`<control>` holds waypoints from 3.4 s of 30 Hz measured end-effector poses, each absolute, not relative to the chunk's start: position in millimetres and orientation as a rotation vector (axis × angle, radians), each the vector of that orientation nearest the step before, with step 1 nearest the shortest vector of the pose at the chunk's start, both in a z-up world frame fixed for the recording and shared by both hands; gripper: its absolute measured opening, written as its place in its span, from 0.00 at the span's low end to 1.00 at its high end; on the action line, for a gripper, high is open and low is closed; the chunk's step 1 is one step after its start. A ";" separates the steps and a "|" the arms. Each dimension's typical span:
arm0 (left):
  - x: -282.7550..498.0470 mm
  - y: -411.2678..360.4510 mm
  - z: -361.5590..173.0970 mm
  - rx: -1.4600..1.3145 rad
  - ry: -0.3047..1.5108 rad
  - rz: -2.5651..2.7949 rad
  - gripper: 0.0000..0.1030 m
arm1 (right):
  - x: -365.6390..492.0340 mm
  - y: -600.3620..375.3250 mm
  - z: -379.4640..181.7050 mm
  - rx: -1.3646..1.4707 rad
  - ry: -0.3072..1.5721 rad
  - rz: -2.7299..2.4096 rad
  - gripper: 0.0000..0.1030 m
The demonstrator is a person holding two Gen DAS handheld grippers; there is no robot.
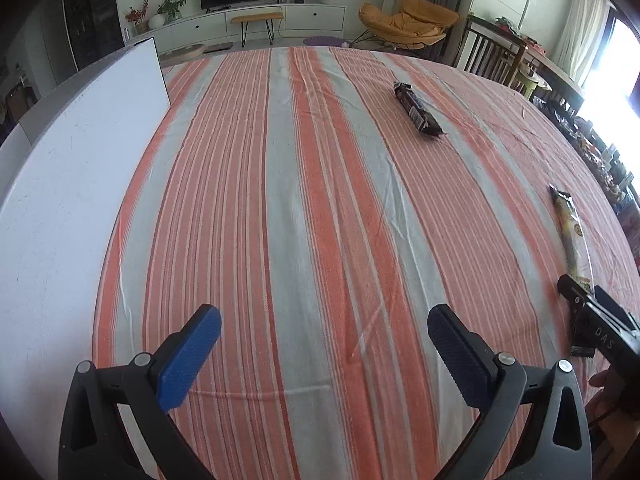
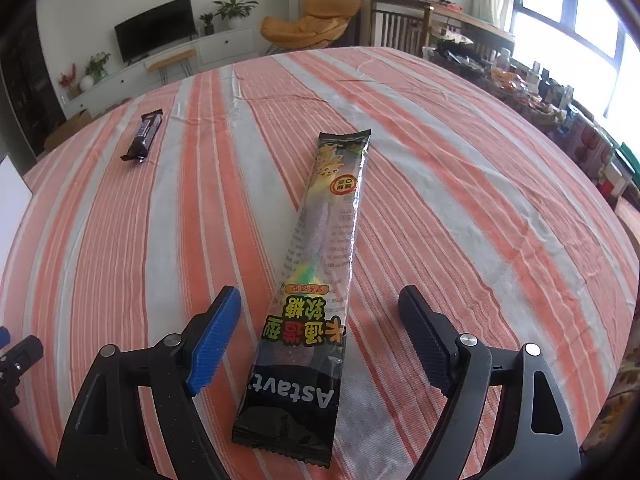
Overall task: Organize snacks
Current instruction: 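Position the left gripper around the Snickers bar while the right gripper hovers over the Astavt stick, then close the left gripper on the Snickers while the right gripper grasps the Astavt stick, then carry the Snickers and Astavt stick into the white box and open both grippers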
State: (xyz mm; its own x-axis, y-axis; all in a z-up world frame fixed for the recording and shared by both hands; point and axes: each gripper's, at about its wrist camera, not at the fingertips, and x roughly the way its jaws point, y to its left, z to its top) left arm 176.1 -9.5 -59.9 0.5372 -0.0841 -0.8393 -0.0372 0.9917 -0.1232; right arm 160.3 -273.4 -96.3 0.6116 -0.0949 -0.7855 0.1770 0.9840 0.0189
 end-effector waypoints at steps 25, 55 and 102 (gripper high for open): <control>286.9 -93.0 -70.6 0.074 1.004 -0.188 0.16 | 161.7 -269.0 -96.6 0.097 0.902 -0.151 0.85; 136.6 -59.0 -86.5 0.106 0.935 -0.202 0.93 | 161.7 -268.8 -96.9 0.092 0.904 -0.157 0.85; -28.5 288.9 42.9 -0.256 0.809 0.316 0.65 | 77.5 109.3 36.2 0.138 0.931 0.807 0.46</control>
State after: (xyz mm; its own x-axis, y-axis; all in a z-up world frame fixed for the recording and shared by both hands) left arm -28.5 288.9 42.9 0.6476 0.1777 -0.7410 -0.3713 0.9228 -0.1032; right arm 77.5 109.3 36.2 0.3337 0.6720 -0.6611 -0.5588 0.7058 0.4354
